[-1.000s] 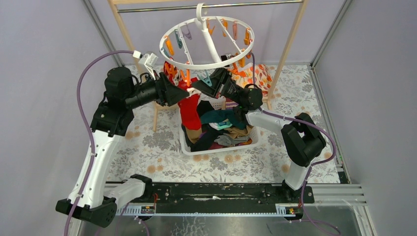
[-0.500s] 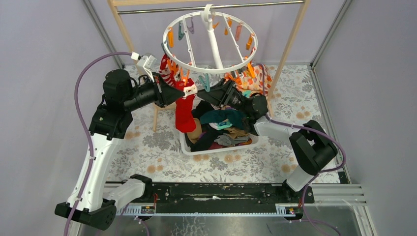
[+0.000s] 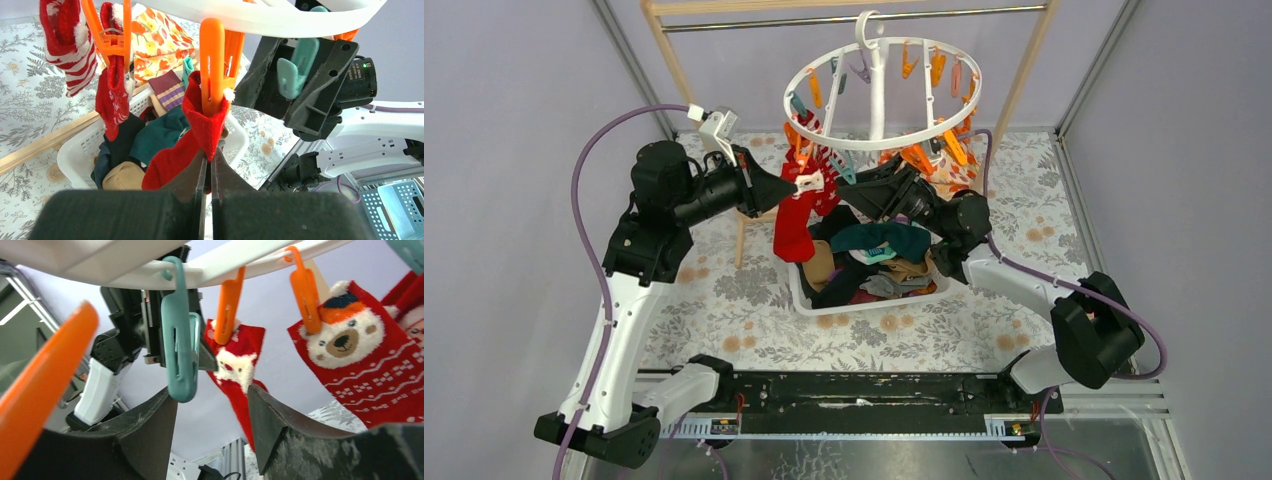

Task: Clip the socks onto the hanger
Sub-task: Clamp the sock onto the hanger, then open the clamp at the hanger.

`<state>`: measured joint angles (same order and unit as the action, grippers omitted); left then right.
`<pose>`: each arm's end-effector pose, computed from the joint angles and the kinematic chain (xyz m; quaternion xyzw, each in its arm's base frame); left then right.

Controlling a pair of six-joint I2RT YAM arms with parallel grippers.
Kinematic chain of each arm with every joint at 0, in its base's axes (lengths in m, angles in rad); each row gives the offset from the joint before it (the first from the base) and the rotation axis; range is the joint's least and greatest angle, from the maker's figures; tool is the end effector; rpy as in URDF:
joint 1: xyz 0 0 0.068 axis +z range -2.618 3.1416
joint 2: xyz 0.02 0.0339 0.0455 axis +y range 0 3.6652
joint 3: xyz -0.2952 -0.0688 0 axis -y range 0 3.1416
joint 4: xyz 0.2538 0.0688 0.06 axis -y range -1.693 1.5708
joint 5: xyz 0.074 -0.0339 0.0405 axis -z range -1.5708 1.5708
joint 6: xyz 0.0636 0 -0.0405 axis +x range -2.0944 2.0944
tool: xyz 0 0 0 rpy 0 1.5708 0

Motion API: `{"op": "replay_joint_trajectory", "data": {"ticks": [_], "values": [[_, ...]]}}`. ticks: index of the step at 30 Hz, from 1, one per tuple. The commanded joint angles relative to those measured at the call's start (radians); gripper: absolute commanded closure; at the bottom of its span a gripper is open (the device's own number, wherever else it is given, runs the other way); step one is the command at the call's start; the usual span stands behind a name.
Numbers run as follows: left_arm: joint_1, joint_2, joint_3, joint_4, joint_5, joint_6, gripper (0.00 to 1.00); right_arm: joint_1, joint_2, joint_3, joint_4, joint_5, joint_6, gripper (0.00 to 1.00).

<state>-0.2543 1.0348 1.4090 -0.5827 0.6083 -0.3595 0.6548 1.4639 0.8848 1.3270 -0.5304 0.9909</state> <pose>0.1912 -0.0873 0.4898 0.1494 0.7501 -0.4033 0.5024 0.2407 0.2254 0.4060 -0.1723 0.4207 0.7197 0.5247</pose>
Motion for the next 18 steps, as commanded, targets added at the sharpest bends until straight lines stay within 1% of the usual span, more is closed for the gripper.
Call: {"op": "replay_joint_trajectory", "data": {"ticks": [1,4,7,9,12,15,18], "values": [[0.007,-0.007,0.042,-0.010,-0.012,0.023,0.96,0.001,-0.051,0.010,-0.080,0.097,-0.135,0.39],[0.007,-0.010,0.044,-0.011,-0.012,0.025,0.96,0.029,-0.056,-0.014,-0.075,0.159,-0.189,0.34],[0.007,-0.007,0.044,-0.011,-0.007,0.022,0.96,0.063,-0.021,0.003,-0.075,0.167,-0.198,0.30],[0.007,-0.007,0.047,-0.011,-0.003,0.023,0.96,0.079,0.013,0.022,-0.059,0.146,-0.159,0.31],[0.007,-0.005,0.058,-0.016,-0.004,0.029,0.97,0.078,0.056,0.069,-0.080,0.080,-0.059,0.31],[0.007,-0.004,0.066,-0.018,-0.002,0.030,0.98,0.080,0.066,0.051,-0.084,0.090,0.017,0.32],[0.007,-0.004,0.071,-0.018,0.002,0.025,0.98,0.079,0.074,0.037,-0.131,0.101,0.051,0.33]]}}
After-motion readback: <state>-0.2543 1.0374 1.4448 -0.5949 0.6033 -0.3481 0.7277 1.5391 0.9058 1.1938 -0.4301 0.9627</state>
